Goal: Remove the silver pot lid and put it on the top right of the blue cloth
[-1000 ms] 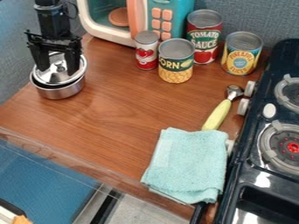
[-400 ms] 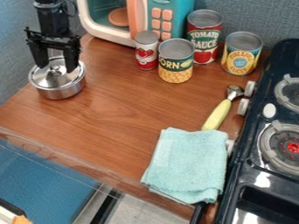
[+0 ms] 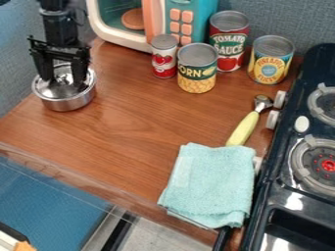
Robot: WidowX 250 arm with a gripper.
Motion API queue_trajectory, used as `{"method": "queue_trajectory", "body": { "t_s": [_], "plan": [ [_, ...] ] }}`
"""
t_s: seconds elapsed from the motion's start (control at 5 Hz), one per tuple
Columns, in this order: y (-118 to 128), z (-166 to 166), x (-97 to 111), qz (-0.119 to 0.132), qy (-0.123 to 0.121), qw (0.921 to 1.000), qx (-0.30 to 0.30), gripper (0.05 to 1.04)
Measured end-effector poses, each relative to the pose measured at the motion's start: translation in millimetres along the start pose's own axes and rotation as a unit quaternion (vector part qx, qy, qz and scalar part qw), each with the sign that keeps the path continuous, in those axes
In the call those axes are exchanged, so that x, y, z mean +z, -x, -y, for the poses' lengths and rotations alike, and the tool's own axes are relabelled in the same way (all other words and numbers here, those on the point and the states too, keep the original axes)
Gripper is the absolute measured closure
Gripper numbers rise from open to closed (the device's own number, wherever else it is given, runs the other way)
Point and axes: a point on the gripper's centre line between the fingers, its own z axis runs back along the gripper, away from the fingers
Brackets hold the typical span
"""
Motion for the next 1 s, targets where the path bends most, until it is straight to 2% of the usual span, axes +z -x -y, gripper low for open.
{"method": "queue_trajectory", "body": {
  "t_s": [0.2,0.6,0.8,1.0],
  "plan": [
    [-0.1,-0.3,-1.8,0.003,-0.004,1.0000,0.000,0.137],
    [1.6,0.0,-1.5,0.007,-0.006,1.0000,0.000,0.667],
    [3.4,2.5,-0.3,0.005,0.001,1.0000,-0.003,0.805],
    [7.4,10.8,4.3,-0.003,0.029,0.9996,-0.004,0.805]
  ]
}}
